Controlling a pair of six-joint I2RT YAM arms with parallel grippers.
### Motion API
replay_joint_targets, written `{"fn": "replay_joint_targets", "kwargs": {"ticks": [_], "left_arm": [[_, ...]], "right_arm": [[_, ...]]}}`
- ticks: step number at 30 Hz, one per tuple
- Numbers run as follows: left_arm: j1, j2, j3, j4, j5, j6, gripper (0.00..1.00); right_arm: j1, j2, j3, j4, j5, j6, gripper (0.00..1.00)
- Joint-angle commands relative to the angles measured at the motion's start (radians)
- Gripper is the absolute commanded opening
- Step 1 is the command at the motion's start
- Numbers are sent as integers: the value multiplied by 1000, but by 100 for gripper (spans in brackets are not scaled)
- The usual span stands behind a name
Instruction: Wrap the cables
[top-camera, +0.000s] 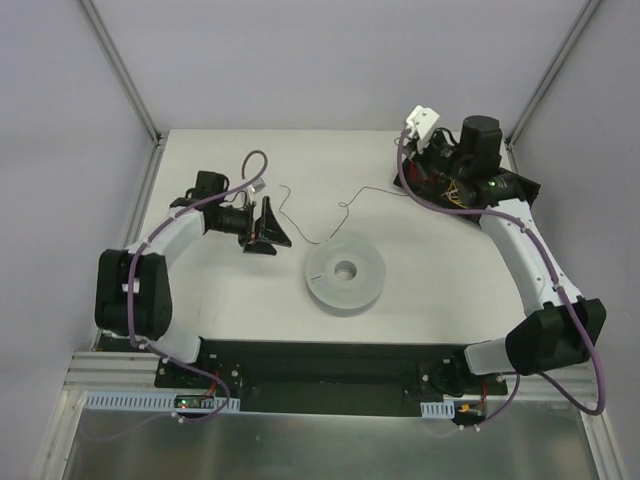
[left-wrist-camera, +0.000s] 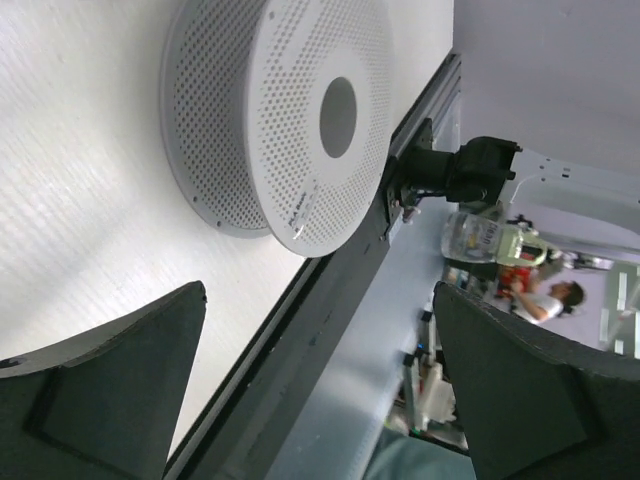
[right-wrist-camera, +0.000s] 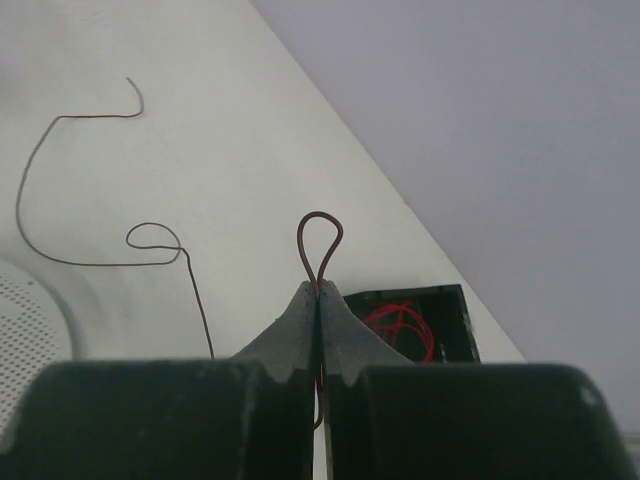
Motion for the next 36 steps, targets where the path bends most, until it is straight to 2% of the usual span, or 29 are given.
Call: {"fn": "replay_joint_targets", "kwargs": {"ticks": [1,6,10,13,15,17,18,19,20,21,24,26,30,33,36], "left_arm": [[-93,111,-58,183,50,-88,94],[-220,244,-57,347,64,-164,87],[-259,342,-35,456,65,-242,81],[-274,382,-32,542,79,-284,73],[-279,389,-29,587,90,-310,61],[-279,378,-34,647,105,-350,40],[-279,364,-31,662,113,-358,24],[-279,340,-26,665,119,-356,16],[-279,314,-22,659,128,-350,3],[-279,275,-12,632,131,-329,0],[-279,153,29,488,124,-203,0],[-282,82,69,321,95,-55,0],[-297,8,170,22,15,231,0],[-340,-32,224,-183,-100,500,0],[-436,-97,207,-275,-288,706,0]], "right_arm": [[-72,-56,53,52,-41,43,0],[-126,-82,35,51,-36,44,0],[-162,-104,32,49,-35,50,0],[-195,-107,69,43,-42,82,0],[-210,-106,99,43,-41,102,0],[-225,-101,135,44,-38,128,0],[-233,-96,155,44,-38,142,0],[-242,-95,171,44,-39,158,0],[-251,-95,191,46,-41,180,0],[-262,-95,205,41,-47,205,0],[-270,-89,254,-36,-94,272,0],[-291,-96,250,-109,-162,290,1],[-284,-144,143,-140,-238,340,0],[-278,-170,83,-163,-288,359,0],[-276,-191,44,-209,-326,339,0]]}}
